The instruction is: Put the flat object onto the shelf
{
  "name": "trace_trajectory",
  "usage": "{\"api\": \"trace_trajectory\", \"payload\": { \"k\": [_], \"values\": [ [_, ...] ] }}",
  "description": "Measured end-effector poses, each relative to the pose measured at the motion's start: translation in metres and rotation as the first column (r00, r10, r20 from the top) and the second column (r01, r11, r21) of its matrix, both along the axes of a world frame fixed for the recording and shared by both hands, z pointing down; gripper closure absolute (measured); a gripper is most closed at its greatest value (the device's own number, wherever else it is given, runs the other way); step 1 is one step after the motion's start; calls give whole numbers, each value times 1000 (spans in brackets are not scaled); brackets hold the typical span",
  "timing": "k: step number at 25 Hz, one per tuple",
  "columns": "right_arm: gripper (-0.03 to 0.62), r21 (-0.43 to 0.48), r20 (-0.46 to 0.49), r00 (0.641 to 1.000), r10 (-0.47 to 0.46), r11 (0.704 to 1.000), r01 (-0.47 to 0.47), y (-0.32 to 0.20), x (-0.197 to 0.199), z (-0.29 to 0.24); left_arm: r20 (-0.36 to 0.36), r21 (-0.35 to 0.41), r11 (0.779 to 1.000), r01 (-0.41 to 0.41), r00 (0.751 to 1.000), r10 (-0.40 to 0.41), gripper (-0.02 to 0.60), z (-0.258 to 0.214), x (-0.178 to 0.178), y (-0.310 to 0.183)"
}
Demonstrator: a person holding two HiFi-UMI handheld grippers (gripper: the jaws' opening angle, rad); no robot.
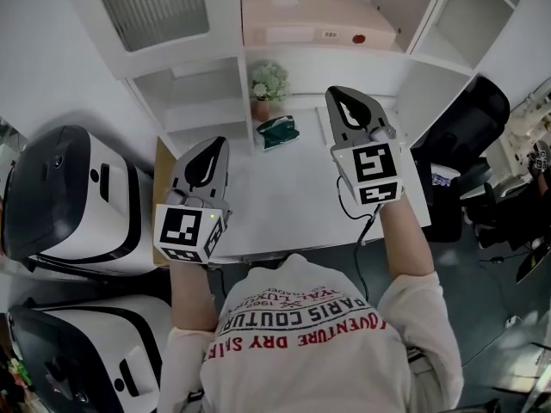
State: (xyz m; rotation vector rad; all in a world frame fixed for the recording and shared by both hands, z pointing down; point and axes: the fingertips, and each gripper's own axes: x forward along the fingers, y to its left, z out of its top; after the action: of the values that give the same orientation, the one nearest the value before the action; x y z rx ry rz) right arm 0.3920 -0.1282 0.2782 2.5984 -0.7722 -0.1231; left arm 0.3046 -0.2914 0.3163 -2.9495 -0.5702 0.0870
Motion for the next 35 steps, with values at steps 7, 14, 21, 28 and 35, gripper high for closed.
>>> {"api": "trace_trajectory", "payload": {
  "k": [7,14,21,28,35],
  "values": [
    [565,154,21,999,-37,987,33,10,-19,41,3,-10,1000,26,1000,-26,568,4,4,-9],
    [566,250,-7,999,-41,967,42,22,-30,51,23,-26,999,36,999,-35,568,11,9,-8],
    [568,265,40,998,-51,963,38,28,-25,61,29,6,1000,22,999,-22,568,14,16,4],
    [568,240,36,997,-66,969,56,28,-23,63,33,-1,1000,21,999,-21,568,15,18,10],
    [567,255,5,998,-62,965,59,33,-24,58,33,-7,1000,15,999,-15,568,16,18,17]
  ]
}}
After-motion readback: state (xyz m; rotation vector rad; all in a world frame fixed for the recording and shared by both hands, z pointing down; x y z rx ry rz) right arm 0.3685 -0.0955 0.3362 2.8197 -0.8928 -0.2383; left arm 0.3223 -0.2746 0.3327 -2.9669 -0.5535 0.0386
